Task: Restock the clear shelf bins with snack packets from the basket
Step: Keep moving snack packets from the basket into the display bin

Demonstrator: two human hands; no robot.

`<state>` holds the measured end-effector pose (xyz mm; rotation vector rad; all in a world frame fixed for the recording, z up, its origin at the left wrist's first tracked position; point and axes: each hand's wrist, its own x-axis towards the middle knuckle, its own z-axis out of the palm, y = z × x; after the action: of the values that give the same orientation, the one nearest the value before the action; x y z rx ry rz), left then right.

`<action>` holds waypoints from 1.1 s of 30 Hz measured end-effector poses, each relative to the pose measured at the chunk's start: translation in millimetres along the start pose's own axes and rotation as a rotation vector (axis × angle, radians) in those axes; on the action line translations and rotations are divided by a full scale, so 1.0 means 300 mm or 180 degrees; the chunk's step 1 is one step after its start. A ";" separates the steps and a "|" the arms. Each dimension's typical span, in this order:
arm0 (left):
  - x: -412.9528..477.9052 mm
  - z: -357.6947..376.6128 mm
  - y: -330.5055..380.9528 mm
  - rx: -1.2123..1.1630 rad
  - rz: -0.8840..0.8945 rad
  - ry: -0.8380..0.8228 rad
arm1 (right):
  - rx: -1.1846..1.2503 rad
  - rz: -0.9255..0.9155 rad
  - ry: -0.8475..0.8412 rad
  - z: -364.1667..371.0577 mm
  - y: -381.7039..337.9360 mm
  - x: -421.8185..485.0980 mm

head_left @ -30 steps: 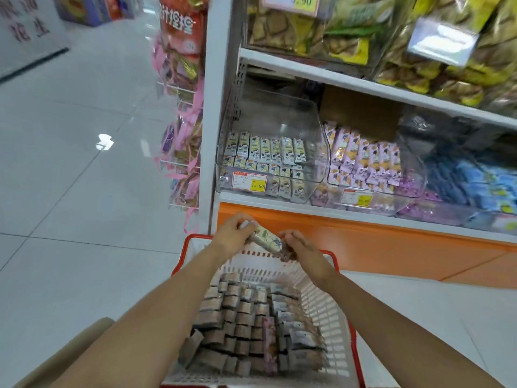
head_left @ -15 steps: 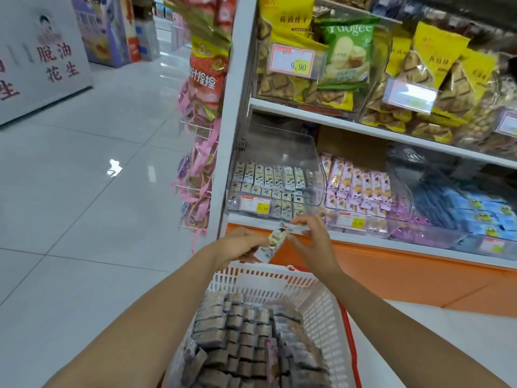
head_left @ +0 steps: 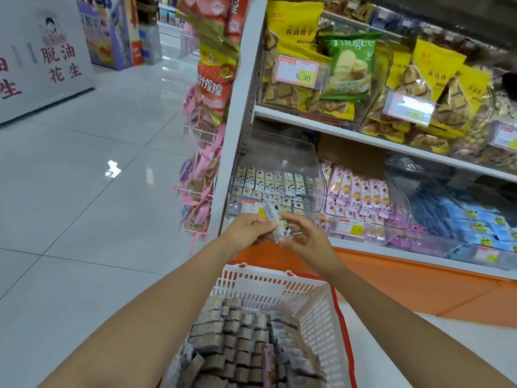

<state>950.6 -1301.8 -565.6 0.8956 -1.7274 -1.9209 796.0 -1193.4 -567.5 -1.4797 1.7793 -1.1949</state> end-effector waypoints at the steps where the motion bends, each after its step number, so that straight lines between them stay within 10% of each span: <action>1: 0.005 -0.001 0.011 0.0049 0.0149 0.0048 | 0.0021 -0.0021 0.0046 -0.006 -0.010 0.013; 12: 0.155 -0.126 -0.094 0.4228 0.1370 0.0961 | -0.0879 0.0308 0.0977 -0.080 -0.018 0.345; 33: 0.294 -0.122 -0.285 0.3633 0.2403 0.1712 | -0.2713 0.0893 0.0598 -0.018 0.257 0.771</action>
<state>923.3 -1374.8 -667.4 0.7667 -2.2506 -0.1021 694.0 -1412.5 -601.0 -1.4678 2.7138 -0.4344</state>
